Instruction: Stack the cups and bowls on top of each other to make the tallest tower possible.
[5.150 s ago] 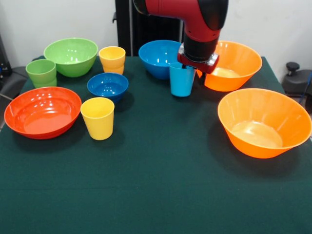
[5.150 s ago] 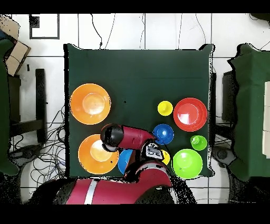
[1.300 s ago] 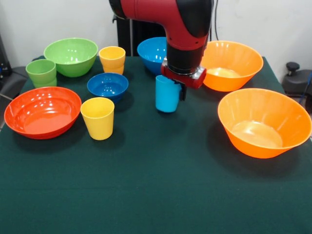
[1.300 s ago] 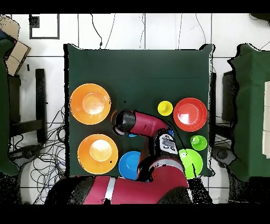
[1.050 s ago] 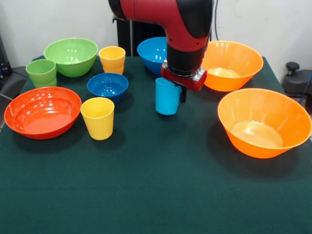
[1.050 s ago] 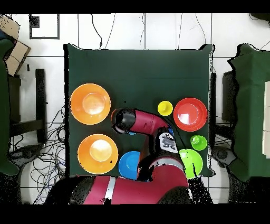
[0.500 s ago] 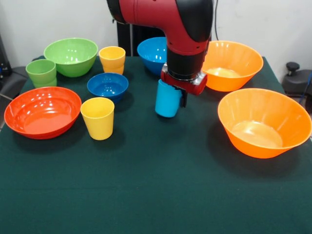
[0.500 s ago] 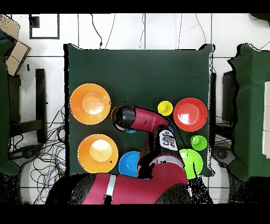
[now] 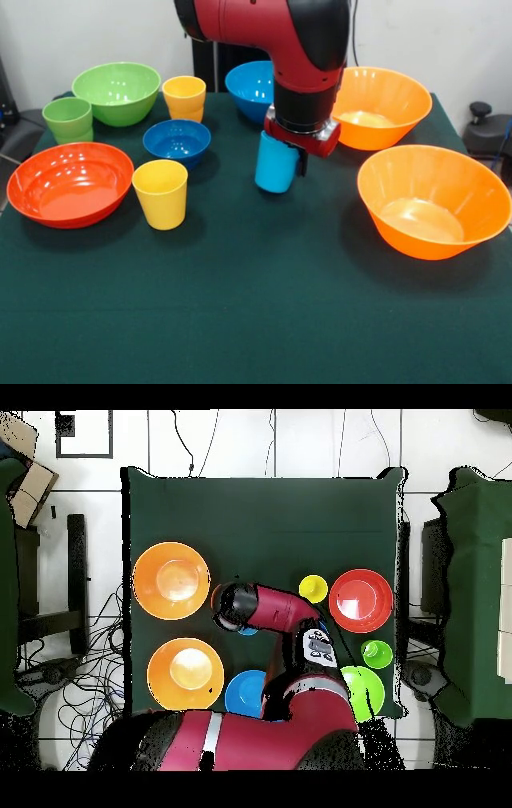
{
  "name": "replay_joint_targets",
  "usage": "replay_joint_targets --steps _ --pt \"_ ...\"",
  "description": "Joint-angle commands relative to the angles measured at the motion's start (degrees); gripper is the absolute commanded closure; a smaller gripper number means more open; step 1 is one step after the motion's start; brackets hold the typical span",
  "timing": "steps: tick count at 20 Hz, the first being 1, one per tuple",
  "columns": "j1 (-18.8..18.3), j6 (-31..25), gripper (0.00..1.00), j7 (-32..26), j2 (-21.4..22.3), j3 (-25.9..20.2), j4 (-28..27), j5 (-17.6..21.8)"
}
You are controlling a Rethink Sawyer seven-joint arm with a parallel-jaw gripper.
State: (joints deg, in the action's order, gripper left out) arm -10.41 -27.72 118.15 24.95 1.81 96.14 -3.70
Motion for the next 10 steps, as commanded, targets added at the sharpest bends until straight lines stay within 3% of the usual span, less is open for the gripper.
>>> replay_joint_targets --steps 1,10 --pt "-1.62 -4.86 1.00 0.62 -3.11 -7.68 -4.50 -0.55" --pt "-2.70 -6.85 1.00 -0.17 -3.14 -8.43 -5.88 -0.29"
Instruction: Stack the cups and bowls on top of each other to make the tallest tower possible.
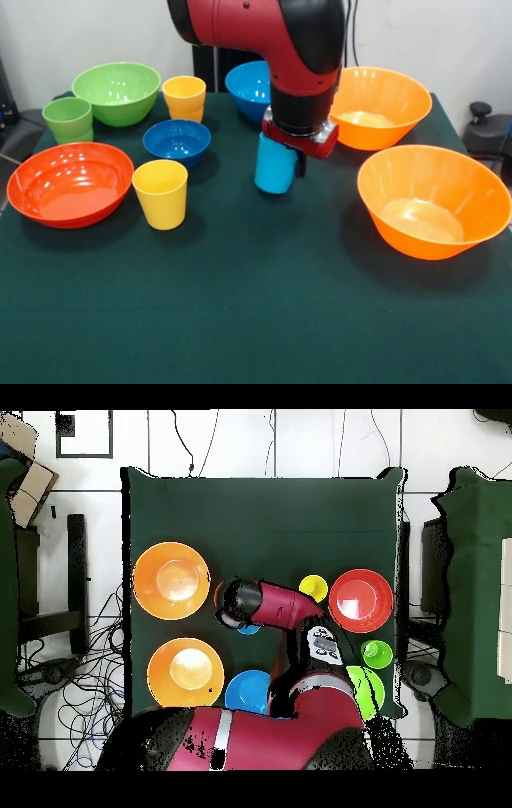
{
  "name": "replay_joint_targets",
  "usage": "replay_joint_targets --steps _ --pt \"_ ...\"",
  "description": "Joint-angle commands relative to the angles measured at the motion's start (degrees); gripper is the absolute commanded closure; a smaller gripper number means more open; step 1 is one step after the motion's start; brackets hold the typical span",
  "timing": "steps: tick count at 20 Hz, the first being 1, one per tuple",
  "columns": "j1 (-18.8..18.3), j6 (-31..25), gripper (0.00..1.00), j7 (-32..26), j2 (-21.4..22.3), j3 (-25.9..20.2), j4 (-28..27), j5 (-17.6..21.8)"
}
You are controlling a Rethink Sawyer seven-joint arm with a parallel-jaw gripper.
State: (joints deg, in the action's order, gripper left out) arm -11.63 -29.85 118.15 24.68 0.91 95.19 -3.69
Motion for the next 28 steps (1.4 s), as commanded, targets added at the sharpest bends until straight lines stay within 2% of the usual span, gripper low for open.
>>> replay_joint_targets --steps 1,26,27,28 --pt "-1.66 -4.99 1.00 -0.35 -2.96 -7.63 -5.21 -0.17" --pt "-2.01 -5.93 1.00 -0.33 -3.72 -7.60 -7.34 1.10" --pt "-2.05 -5.98 0.00 -0.36 -3.74 -7.64 -7.36 1.10" --pt "-2.06 -5.96 0.00 -0.33 -3.74 -7.66 -7.33 1.07"
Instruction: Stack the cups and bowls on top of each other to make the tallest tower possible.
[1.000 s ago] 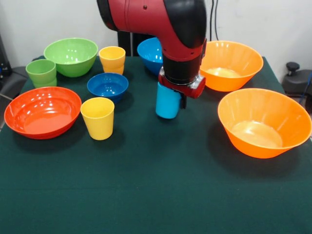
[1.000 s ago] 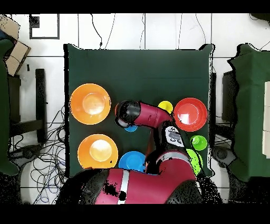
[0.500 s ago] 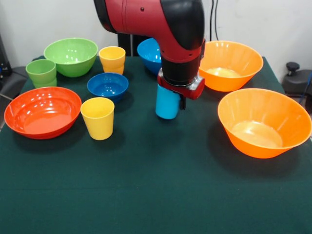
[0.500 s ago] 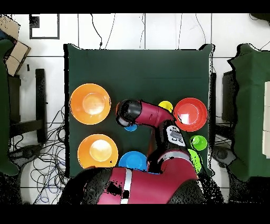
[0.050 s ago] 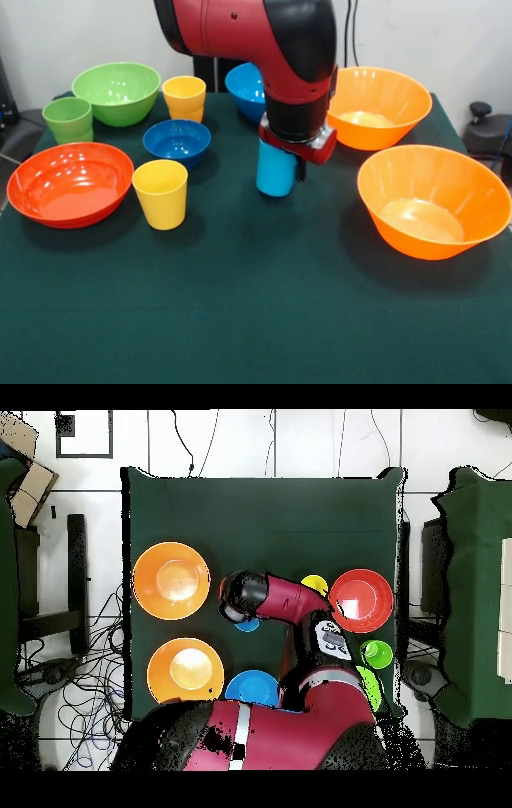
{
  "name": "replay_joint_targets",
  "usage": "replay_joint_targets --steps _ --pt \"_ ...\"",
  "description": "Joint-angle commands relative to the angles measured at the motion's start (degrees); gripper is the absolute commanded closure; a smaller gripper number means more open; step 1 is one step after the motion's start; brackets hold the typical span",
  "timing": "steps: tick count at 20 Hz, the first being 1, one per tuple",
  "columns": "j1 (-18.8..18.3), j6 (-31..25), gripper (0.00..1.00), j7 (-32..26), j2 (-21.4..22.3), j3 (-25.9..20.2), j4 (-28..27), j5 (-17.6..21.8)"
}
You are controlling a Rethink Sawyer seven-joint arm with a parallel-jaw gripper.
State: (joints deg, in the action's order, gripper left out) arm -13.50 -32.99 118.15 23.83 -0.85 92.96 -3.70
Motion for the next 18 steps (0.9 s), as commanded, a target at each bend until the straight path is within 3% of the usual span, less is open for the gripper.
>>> replay_joint_targets --steps 1,18 --pt "-0.20 -2.81 0.00 -0.31 -2.89 -5.92 -5.07 1.04" --pt "0.20 -2.83 0.00 0.34 -1.94 -5.85 -3.84 1.09"
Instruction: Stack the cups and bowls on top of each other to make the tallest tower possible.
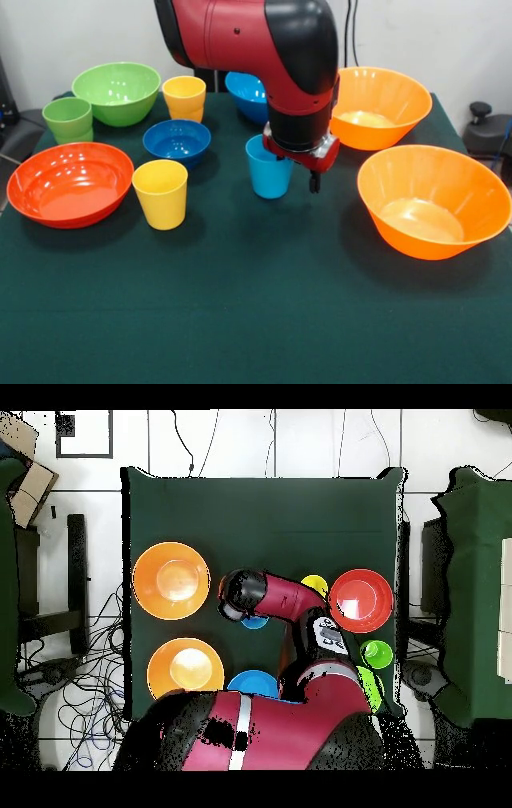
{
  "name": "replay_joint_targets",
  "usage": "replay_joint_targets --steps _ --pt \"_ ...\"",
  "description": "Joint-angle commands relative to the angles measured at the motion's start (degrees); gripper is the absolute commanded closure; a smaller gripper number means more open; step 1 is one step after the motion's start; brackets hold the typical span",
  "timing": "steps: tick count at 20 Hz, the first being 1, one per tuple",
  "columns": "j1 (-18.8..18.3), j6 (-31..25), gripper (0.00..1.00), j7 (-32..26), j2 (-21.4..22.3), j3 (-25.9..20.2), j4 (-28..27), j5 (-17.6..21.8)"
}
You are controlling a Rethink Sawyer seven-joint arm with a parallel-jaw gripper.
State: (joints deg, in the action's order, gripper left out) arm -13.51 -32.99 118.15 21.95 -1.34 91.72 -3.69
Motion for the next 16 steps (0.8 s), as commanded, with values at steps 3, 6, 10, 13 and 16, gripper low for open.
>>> replay_joint_targets --steps 3,6,10,13,16 --pt "0.48 -3.15 0.00 0.73 0.46 -5.18 -2.09 0.99" --pt "0.55 -3.89 0.00 0.75 0.95 -5.01 -2.01 0.98" --pt "0.79 -5.24 0.00 0.87 1.82 -4.65 -2.04 0.95" --pt "1.01 -6.55 0.00 1.01 2.01 -4.32 -2.92 0.87" --pt "1.47 -7.89 0.00 1.37 2.22 -3.84 -3.88 0.85"
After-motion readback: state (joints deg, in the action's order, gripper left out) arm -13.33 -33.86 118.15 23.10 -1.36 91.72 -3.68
